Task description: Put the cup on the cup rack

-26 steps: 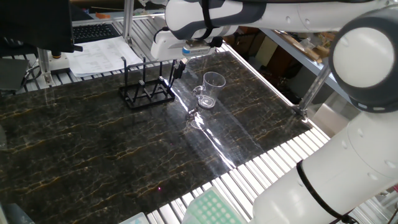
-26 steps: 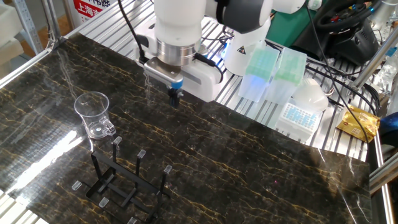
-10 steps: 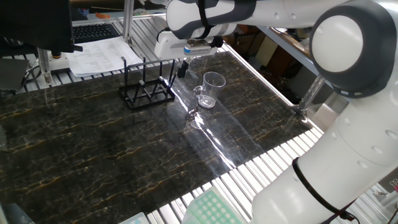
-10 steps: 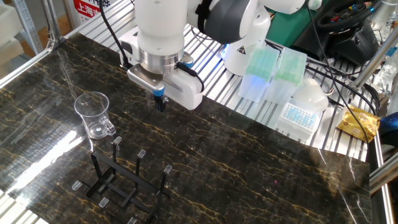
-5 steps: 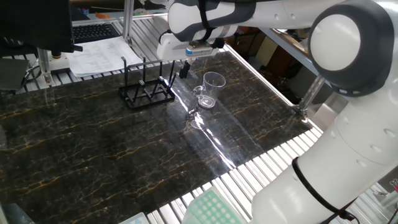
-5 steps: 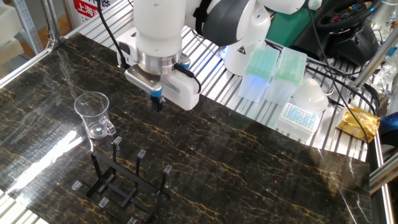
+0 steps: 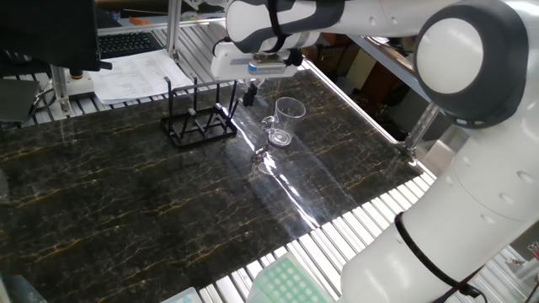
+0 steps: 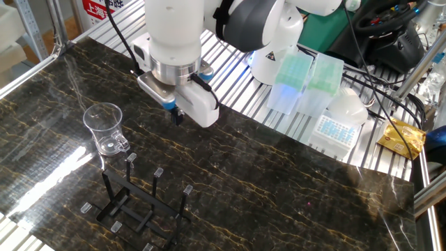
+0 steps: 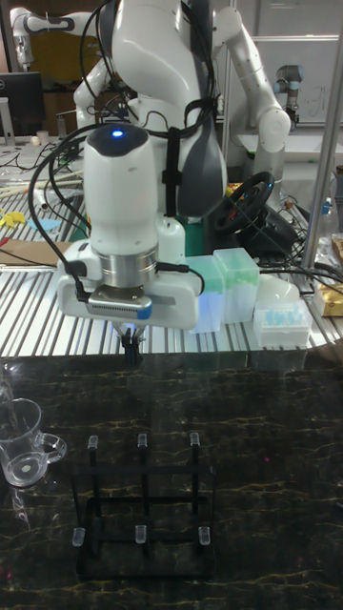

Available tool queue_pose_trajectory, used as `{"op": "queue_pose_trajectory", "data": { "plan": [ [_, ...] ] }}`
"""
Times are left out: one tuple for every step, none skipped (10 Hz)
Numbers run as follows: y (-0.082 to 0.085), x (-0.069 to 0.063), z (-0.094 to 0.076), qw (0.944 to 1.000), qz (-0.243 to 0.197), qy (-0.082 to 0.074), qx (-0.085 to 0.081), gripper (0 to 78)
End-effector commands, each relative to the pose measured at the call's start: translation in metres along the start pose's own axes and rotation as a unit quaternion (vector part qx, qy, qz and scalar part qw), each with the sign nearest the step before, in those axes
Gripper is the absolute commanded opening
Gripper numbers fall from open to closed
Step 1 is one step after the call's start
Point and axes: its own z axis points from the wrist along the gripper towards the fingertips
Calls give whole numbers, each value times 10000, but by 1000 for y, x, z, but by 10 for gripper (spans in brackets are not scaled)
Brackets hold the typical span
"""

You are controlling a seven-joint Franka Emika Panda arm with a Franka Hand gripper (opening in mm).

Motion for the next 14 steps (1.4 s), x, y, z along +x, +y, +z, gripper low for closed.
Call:
{"op": "queue_pose_trajectory", "data": {
  "plan": [
    [0, -1, -1, 9990, 415, 179, 71, 0],
    [0, -1, -1, 9990, 410, 128, 127, 0],
    [0, -1, -1, 9993, 326, 66, 157, 0],
    [0, -1, -1, 9995, 265, 41, 148, 0],
    [-4, -5, 2, 9998, 133, 25, 139, 0],
    [-8, -9, 6, 9999, 61, 18, 136, 0],
    [-13, -13, 10, 9999, 18, -22, 135, 0],
    [-17, -17, 14, 9999, -10, -54, 158, 0],
    [-19, -18, 15, 9998, -21, -62, 166, 0],
    [-26, -24, 20, 9998, -86, -82, 162, 0],
    [-35, -30, 23, 9997, -185, -88, 128, 0],
    [-47, -37, 24, 9995, -274, -84, 124, 0],
    [-57, -42, 24, 9994, -295, -84, 141, 0],
    [-68, -47, 26, 9993, -323, -93, 164, 0]
  ]
}}
